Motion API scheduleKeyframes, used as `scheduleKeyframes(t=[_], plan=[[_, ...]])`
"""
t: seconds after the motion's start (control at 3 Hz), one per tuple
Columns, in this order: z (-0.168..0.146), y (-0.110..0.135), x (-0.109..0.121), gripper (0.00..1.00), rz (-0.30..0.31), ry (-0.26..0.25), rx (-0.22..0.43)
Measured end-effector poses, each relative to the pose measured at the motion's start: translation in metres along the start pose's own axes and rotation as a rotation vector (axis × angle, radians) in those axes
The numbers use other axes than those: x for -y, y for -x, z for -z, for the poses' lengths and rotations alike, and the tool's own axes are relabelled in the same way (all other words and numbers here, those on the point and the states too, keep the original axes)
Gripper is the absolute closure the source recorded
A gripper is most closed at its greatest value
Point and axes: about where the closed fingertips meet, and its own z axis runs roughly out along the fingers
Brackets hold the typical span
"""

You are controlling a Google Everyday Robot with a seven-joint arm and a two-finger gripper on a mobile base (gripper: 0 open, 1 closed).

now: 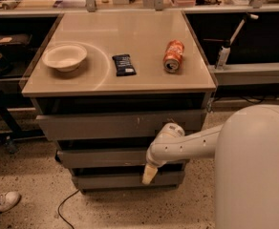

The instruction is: Open middle drawer

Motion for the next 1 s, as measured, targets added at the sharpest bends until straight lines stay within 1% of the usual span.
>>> scheduleKeyframes(t=[0.33,0.67,1.0], plan=[[-0.014,-0.001,-0.014,0.00,0.031,0.043,-0.026],[-0.019,-0.009,-0.033,0.00,0.057,0.090,-0.064],[-0.013,-0.022,-0.052,0.00,0.068,0.127,-0.104]])
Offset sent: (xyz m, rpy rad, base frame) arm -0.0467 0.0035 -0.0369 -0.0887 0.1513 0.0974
